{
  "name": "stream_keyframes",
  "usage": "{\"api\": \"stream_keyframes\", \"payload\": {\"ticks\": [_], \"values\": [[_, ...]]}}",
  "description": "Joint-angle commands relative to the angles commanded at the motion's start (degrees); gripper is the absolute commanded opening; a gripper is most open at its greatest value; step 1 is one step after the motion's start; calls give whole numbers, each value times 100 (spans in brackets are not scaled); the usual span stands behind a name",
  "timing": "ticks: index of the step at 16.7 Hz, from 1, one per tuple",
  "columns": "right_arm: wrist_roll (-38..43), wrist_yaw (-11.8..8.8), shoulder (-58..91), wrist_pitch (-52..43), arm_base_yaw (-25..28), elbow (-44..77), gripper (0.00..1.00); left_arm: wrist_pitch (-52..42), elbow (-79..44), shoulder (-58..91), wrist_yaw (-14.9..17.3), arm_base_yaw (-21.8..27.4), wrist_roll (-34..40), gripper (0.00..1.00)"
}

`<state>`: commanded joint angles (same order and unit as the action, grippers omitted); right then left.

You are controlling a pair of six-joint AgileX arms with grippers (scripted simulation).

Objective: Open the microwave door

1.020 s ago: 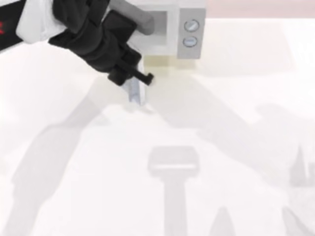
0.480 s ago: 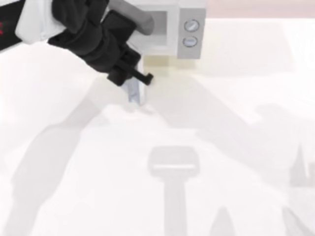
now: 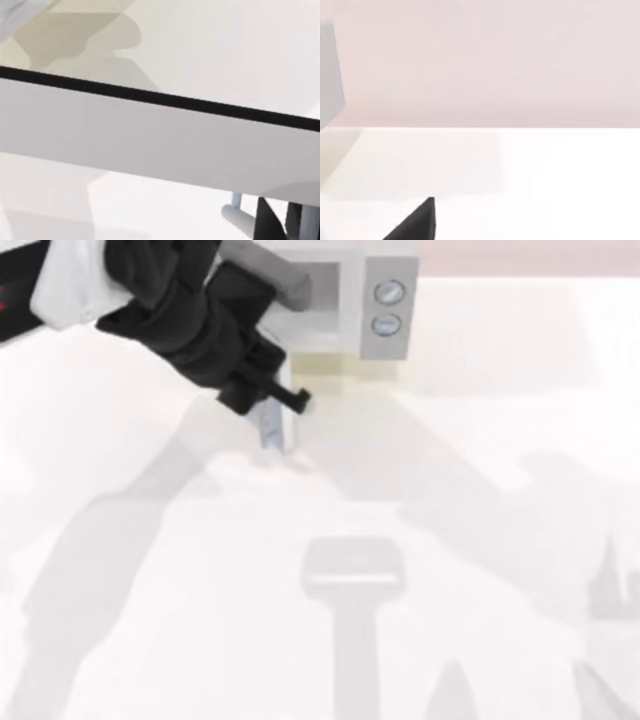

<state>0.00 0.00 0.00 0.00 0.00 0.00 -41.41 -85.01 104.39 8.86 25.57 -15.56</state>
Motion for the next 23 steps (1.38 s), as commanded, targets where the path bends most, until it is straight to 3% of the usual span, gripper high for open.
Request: {"api": "stream_keyframes", "payload": {"ticks": [8, 16, 23], "values": [[0, 0, 0, 0, 0, 0, 100, -4, 20, 10, 41, 17, -3, 0], [0, 0, 0, 0, 0, 0, 100, -171, 251, -227, 527, -380, -998, 0], [0, 0, 0, 0, 0, 0, 100, -178, 259, -230, 538, -389, -1021, 0]]}}
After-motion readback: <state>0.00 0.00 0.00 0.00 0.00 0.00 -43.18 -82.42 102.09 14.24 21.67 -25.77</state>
